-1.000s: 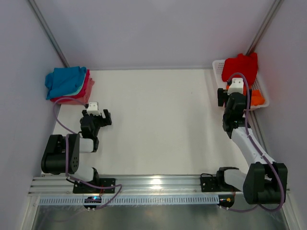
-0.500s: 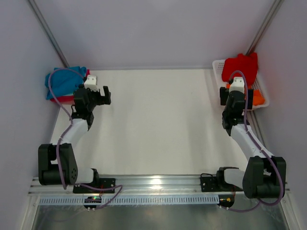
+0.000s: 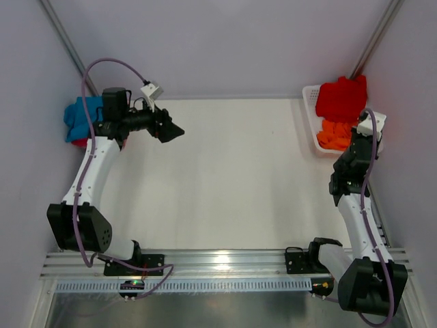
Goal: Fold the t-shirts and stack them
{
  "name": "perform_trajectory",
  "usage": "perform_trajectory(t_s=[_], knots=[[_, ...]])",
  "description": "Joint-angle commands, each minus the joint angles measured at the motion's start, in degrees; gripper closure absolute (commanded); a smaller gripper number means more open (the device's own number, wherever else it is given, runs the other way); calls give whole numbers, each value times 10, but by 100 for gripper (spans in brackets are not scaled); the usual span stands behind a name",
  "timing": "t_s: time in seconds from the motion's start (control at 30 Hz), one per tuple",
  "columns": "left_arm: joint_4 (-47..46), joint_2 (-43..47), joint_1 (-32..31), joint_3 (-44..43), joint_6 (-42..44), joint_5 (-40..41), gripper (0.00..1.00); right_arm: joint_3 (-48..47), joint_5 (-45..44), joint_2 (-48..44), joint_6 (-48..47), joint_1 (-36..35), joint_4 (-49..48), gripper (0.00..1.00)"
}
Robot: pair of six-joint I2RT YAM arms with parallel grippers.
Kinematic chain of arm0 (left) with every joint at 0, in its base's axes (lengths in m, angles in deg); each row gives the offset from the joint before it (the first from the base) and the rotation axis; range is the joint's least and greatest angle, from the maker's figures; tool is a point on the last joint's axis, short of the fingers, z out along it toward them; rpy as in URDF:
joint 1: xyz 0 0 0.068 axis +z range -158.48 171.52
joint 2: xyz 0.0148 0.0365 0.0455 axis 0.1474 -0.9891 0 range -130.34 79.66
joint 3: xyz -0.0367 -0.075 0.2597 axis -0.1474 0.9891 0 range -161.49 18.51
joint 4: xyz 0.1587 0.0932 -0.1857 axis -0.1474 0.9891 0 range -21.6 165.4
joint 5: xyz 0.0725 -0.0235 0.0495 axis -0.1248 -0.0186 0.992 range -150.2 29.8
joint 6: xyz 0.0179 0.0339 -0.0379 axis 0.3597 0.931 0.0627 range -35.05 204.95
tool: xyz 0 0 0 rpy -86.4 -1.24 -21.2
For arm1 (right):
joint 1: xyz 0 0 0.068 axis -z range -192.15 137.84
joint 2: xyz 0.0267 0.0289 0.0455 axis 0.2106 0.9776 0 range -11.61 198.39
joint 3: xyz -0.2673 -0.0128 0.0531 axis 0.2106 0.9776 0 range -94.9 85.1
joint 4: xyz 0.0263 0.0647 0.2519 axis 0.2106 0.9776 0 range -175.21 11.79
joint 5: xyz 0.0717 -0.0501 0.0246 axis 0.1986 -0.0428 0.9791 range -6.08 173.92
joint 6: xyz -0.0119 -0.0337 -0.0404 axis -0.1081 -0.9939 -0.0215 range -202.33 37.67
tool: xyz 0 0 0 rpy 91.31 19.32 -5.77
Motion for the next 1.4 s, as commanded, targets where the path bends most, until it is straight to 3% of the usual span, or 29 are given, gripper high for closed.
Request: perform_trajectory(t_s=[0.0,0.13,0.2,0.23,0.27,0.3,0.33,0.37,0.43,0.47,0.5,0.53,0.6,0.63,0.7,0.8,0.83,0.87,0.9,0.93,1.0,1.03,1.07,1.1,1.2,1.27,1.3,1.33,1.37], knots=[[149,-31,-17,-57,50,-63,10,3,80,-7,23,1,34,95],[151,-20,-20,-70,37,-29,17,6,79,2,15,0,25,97],[145,0,-25,-69,35,-7,21,4,79,10,12,1,27,91],[144,6,-26,-69,37,2,26,4,82,11,12,0,29,48],[144,12,-26,-69,36,0,28,4,87,10,13,1,32,23],[146,22,-26,-69,36,-5,32,3,90,10,16,1,35,7],[149,25,-26,-69,34,-13,53,1,94,8,18,0,42,1],[148,29,-26,-67,30,-14,71,0,97,7,19,0,45,1],[139,36,-27,-61,10,-13,93,-1,106,4,21,0,53,20],[132,38,-27,-56,6,-14,94,-1,108,2,24,1,54,44],[128,39,-27,-53,1,-15,93,1,111,-2,26,1,55,56],[124,45,-28,-49,-2,-15,56,4,116,-5,29,1,57,67],[115,51,-28,-35,-13,-16,22,5,125,-11,33,0,57,97],[113,54,-28,-29,-13,-16,15,7,125,-17,34,1,57,97],[98,64,-28,-5,-12,-13,17,11,126,-23,39,1,56,97],[77,70,-29,20,-17,-11,36,7,129,-29,41,1,63,93],[80,71,-28,27,-17,-12,57,4,129,-26,46,1,68,71],[82,71,-29,31,-14,-10,72,2,131,-25,49,0,73,58],[84,73,-28,34,-14,3,100,-2,141,-24,53,0,81,41],[81,75,-28,39,-20,23,100,-4,149,-22,52,0,86,35],[89,82,-29,41,-3,32,100,-8,163,-20,57,1,97,43],[91,83,-28,41,7,45,100,-10,170,-20,60,0,100,56],[93,83,-29,39,8,46,100,-9,169,-18,64,0,101,87],[96,83,-28,38,10,46,88,-8,169,-17,68,0,101,97],[114,83,-28,37,30,56,29,4,172,-15,64,0,85,97],[136,83,-28,40,46,71,30,2,169,-12,62,1,89,97],[165,81,-29,32,72,81,87,-4,168,-6,62,1,103,91],[198,79,-28,23,109,105,100,-6,169,-2,62,1,109,73],[222,83,-27,21,130,153,100,-8,171,0,62,2,115,38]])
